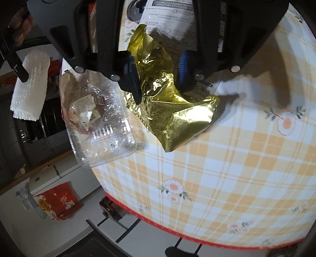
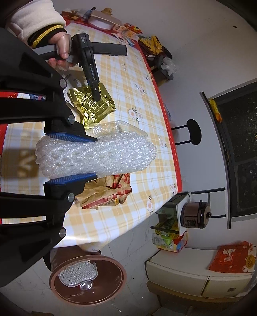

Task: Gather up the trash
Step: 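Carry the white foam net over the brown bin and open the right gripper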

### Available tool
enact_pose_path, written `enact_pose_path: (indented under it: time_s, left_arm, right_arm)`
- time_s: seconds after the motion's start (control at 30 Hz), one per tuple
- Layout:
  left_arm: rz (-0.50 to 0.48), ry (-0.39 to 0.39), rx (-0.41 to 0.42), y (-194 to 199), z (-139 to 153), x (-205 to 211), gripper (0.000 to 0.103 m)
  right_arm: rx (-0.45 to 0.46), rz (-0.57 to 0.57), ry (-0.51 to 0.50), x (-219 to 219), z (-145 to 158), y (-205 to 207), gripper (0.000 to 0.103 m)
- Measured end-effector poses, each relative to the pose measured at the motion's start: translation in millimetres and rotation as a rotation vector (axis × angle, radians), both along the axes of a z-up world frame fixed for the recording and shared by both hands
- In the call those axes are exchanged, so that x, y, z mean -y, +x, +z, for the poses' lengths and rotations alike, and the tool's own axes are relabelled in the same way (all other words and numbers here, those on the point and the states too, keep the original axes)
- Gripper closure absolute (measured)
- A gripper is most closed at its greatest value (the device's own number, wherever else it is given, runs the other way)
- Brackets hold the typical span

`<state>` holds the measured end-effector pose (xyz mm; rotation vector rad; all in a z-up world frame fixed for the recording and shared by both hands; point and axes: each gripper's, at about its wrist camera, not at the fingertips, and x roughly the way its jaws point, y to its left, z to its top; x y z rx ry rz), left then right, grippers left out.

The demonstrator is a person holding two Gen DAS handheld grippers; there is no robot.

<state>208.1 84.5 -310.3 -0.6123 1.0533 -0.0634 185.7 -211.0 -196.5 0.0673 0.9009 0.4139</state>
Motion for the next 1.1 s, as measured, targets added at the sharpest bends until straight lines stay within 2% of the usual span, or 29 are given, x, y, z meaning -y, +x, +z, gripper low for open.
enact_pose_path:
  time_s: [0.27,0.6,0.83,1.1]
  left_arm:
    - [0.013,0.030,0.099,-29,44,-14,0.070]
    - [0.099,0.068,0.199,-74,98,-38,0.070]
    - [0.180,0.061,0.246,-92,126,-18,0.070]
    - [0.164,0.071,0.271,-82,153,46,0.070]
  right_arm:
    - [0.024,0.018,0.020,-1,7,1,0.073]
    - [0.041,0.039,0.054,11,12,4,0.073]
    - [0.038,0.005,0.070,66,14,20,0.073]
    - [0.011,-0.118,0.064,169,0,45,0.073]
